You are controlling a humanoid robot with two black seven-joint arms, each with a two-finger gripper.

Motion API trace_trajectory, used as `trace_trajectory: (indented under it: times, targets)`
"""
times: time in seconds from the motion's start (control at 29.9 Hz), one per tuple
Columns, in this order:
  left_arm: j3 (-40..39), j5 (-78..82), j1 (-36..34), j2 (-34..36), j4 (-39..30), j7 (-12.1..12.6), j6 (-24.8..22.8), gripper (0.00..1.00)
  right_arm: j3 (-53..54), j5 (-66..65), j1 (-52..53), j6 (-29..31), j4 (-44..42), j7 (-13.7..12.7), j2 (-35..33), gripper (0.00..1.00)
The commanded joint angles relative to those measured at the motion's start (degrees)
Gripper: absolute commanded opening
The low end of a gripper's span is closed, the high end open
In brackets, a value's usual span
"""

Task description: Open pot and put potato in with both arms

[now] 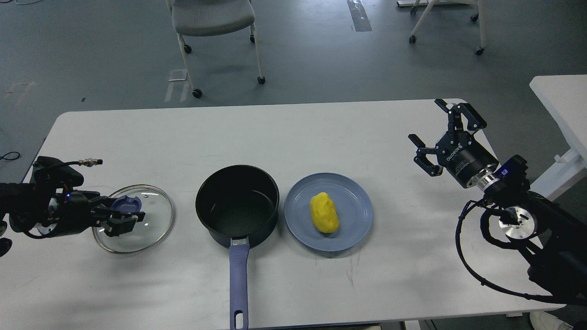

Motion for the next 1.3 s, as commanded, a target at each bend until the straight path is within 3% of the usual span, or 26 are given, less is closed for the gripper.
trace_trajectory:
  times: [0.0, 0.23, 0.4, 0.6, 0.74, 1.04, 1.1, 1.27]
  targets:
    - [0.0, -0.3, 0.0, -0.3, 0.3, 0.0, 0.2, 0.7, 0.0, 0.0, 0.0, 0.0, 0.0, 0.0, 0.1, 1.0]
    - [-0.1, -2.5, 0.0, -0.3, 0.3, 0.0, 0.1, 0.97, 0.0, 0.0, 0.0, 0.0, 0.0, 0.0, 0.1, 1.0]
    - [-0.7, -7.0, -0.9, 0.4, -0.1, 0.0, -0.3, 0.98, -0.1, 0.0, 0.4, 0.0, 1.0, 0.0, -0.5, 1.0]
    - [-0.5, -30.2, -7.7, 1.3, -1.0, 0.0, -5.2, 0.98, -2.4, -7.3, 6.3, 0.0, 4.9, -0.3, -6.4, 1.0]
    - [-0.7, -47.6, -10.7, 1.2, -1.0, 0.0, -11.1, 0.98, -11.8, -18.8, 16.2, 0.0, 8.0, -0.2, -10.0, 1.0]
    - [-1.0, -51.5, -11.5, -0.3, -1.3, 0.0, -11.3, 0.98, -37.5, -38.1, 38.0, 0.0, 12.6, 0.1, -11.0, 1.0]
    - [-1.0, -51.6, -11.5, -0.7, -1.3, 0.0, -11.3, 0.98, -47.2, -41.8, 45.8, 0.0, 13.4, 1.5, -9.2, 1.0]
    - [-1.0, -51.5, -11.5, -1.0, -1.3, 0.0, -11.2, 0.98, -56.1, -47.3, 51.8, 0.0, 14.5, 3.2, -6.7, 1.0]
